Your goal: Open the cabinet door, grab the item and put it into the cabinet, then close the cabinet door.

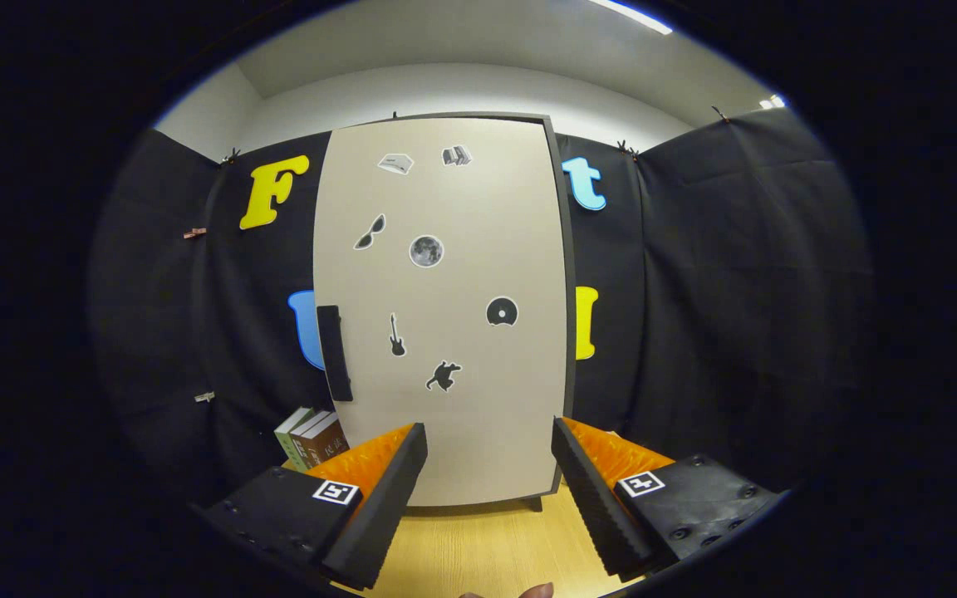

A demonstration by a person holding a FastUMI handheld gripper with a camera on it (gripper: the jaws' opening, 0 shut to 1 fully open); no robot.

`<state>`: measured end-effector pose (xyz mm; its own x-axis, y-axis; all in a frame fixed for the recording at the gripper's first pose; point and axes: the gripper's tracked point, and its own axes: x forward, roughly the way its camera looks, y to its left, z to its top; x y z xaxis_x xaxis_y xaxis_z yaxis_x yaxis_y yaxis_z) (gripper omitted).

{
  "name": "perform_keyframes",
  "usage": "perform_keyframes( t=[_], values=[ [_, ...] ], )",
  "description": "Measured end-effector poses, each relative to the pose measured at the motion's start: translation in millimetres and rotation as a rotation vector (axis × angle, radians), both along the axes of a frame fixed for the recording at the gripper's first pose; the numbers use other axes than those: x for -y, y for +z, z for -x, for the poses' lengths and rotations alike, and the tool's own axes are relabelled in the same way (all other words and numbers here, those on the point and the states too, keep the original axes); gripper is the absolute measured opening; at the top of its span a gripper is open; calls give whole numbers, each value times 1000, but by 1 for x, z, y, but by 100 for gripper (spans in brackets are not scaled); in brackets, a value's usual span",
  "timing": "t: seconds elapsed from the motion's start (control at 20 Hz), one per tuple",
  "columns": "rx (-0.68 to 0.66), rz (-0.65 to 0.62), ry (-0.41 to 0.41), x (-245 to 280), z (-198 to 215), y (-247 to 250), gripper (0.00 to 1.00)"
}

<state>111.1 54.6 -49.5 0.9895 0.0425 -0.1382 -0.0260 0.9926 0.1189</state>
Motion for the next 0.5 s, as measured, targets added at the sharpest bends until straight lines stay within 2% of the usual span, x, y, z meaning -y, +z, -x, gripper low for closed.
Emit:
perform_keyframes(
  t=[0.5],
  values=[
    [0,-3,5,1,5,1,97]
  ],
)
